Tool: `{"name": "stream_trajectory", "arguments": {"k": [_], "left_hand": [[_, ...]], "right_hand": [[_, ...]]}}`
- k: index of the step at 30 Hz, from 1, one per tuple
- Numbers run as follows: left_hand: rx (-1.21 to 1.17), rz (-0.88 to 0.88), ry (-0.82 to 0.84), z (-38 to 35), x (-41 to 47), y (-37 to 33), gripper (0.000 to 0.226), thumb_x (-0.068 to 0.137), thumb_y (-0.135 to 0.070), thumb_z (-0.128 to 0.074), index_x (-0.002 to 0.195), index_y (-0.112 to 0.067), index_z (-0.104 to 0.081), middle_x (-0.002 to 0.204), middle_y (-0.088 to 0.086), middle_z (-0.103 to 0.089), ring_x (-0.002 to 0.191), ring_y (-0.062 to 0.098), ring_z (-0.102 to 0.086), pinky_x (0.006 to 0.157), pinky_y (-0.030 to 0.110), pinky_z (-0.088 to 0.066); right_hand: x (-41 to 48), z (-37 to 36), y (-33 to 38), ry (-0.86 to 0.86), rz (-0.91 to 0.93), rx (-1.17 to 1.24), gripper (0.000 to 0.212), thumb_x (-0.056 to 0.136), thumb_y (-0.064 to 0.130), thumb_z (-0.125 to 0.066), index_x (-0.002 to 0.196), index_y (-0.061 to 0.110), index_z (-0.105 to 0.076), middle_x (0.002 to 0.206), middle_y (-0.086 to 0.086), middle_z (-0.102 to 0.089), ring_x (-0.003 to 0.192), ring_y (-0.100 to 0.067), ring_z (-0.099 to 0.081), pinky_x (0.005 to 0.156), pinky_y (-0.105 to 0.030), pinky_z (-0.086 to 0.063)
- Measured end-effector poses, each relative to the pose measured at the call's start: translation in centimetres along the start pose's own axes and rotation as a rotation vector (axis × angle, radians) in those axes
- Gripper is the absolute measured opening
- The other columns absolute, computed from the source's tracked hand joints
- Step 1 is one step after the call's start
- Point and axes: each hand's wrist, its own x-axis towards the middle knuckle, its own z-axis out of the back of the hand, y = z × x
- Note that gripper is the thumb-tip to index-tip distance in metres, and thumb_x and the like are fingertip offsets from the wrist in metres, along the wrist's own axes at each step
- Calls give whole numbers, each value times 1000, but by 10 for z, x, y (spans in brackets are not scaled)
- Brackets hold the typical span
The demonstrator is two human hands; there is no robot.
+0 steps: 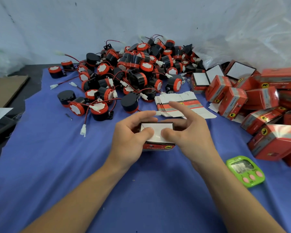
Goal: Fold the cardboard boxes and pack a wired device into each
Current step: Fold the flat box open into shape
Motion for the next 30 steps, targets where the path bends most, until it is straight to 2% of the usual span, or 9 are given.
{"name": "stream_trajectory", "arguments": {"k": [5, 9, 13, 16, 19, 22, 25, 28, 30], "left_hand": [[75, -77, -47, 0, -2, 0, 47, 79, -3, -65, 98, -44, -80, 102, -11, -79, 100, 9, -74, 78, 18, -56], [-77, -43, -94, 3, -1, -4, 29, 89, -16, -60, 94, -33, -83, 98, 0, -80, 90, 16, -76, 70, 23, -58], [-44, -131, -150, 5, -3, -8, 25, 98, -22, -55, 101, -28, -79, 99, -1, -80, 92, 16, -75, 74, 26, -59], [248, -388, -117, 10, -7, -9, 22, 105, -27, -53, 117, -29, -71, 112, -12, -76, 111, 9, -70, 88, 18, -52], [457, -536, -94, 13, -6, -5, 41, 105, -43, -52, 142, -27, -54, 140, -19, -58, 135, 7, -53, 107, 17, -41], [428, -396, -2, 11, -5, -1, 63, 100, -64, -47, 152, -30, -40, 152, -23, -44, 143, 7, -45, 113, 26, -40], [320, -209, -17, 6, -4, 3, 65, 93, -46, -61, 153, -32, -38, 154, -21, -43, 145, 6, -42, 114, 38, -44], [357, -156, -101, 6, -2, 3, 79, 78, -30, -72, 144, -50, -35, 141, -41, -43, 134, -17, -41, 101, 10, -45], [309, -142, -114, 9, -1, 6, 91, 73, -23, -77, 149, -47, -34, 139, -39, -45, 130, -22, -41, 91, 3, -45]], "right_hand": [[-4, -5, 3, -43, 78, -287, 63, 77, 3, -74, 127, 40, -67, 90, 17, -79, 87, -8, -75, 79, -38, -64], [-4, -7, 6, 26, 14, -24, 29, 80, 30, -78, 109, 30, -79, 94, 8, -80, 93, -13, -75, 80, -32, -60], [-4, -8, 3, 132, -68, -222, 47, 80, 59, -57, 98, 20, -77, 91, -4, -75, 93, -22, -68, 86, -48, -54], [-3, -5, 3, 204, -22, -267, 26, 78, 45, -68, 99, 32, -77, 91, 7, -75, 88, -10, -68, 83, -42, -55], [-1, -2, -1, -9, 202, -319, 43, 71, 24, -73, 112, 33, -70, 114, 16, -71, 112, -2, -62, 96, -25, -50], [-2, -8, -7, -105, 438, -583, 48, 63, 1, -73, 104, 22, -60, 114, 10, -61, 109, -13, -54, 84, -19, -45], [0, -21, -13, -75, 528, -769, 45, 54, -1, -81, 88, 16, -56, 108, 7, -63, 108, -20, -51, 83, -29, -43], [0, -25, -15, -19, 513, -701, 40, 61, 23, -87, 91, 21, -61, 111, 17, -64, 115, -4, -46, 90, -9, -37], [0, -26, -16, -21, 543, -680, 37, 64, 25, -88, 92, 22, -64, 109, 20, -63, 114, 1, -42, 91, -3, -33]]}}
